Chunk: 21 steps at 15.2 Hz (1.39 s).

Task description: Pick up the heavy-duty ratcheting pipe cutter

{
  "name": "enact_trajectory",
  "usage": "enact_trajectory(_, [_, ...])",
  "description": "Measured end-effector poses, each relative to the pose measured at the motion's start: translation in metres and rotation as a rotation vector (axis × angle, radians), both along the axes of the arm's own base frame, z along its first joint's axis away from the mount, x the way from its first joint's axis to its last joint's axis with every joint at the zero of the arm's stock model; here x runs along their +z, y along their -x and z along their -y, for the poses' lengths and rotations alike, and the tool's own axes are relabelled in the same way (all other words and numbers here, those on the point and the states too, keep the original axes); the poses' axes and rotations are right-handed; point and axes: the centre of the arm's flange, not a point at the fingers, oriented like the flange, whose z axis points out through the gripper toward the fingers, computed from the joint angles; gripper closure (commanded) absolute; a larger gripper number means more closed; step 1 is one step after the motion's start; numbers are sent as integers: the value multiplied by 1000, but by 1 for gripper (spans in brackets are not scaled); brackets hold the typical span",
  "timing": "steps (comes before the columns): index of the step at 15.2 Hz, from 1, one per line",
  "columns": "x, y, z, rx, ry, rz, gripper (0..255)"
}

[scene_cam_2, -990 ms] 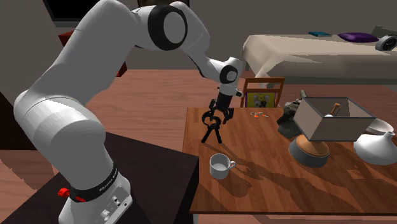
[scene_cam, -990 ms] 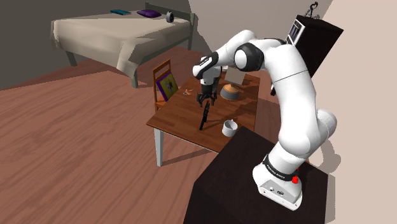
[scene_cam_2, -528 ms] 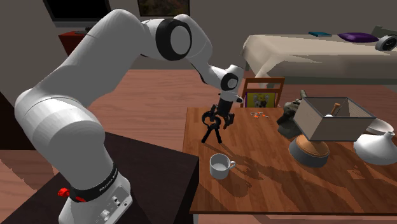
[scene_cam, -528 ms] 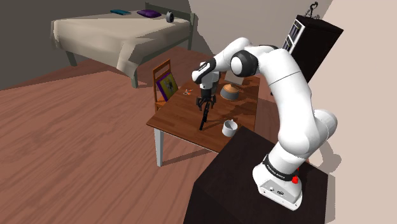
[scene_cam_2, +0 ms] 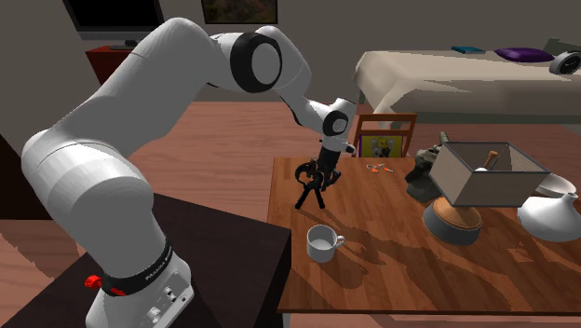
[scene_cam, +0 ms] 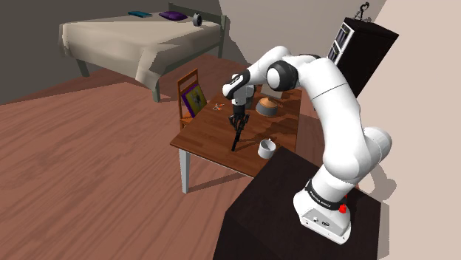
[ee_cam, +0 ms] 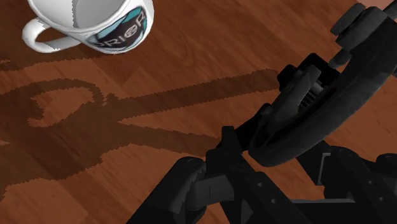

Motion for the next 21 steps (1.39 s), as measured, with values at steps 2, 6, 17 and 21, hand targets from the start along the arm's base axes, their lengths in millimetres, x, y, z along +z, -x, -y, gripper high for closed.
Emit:
enact_trajectory(2, [0, 0, 0, 0, 0, 0, 255])
enact_trajectory(6, [2, 0, 0, 0, 0, -1, 255])
enact_trajectory(17, [57, 0, 1, 0, -1, -1, 255])
enact_trajectory(21, [75, 0, 0, 0, -1, -1, 255])
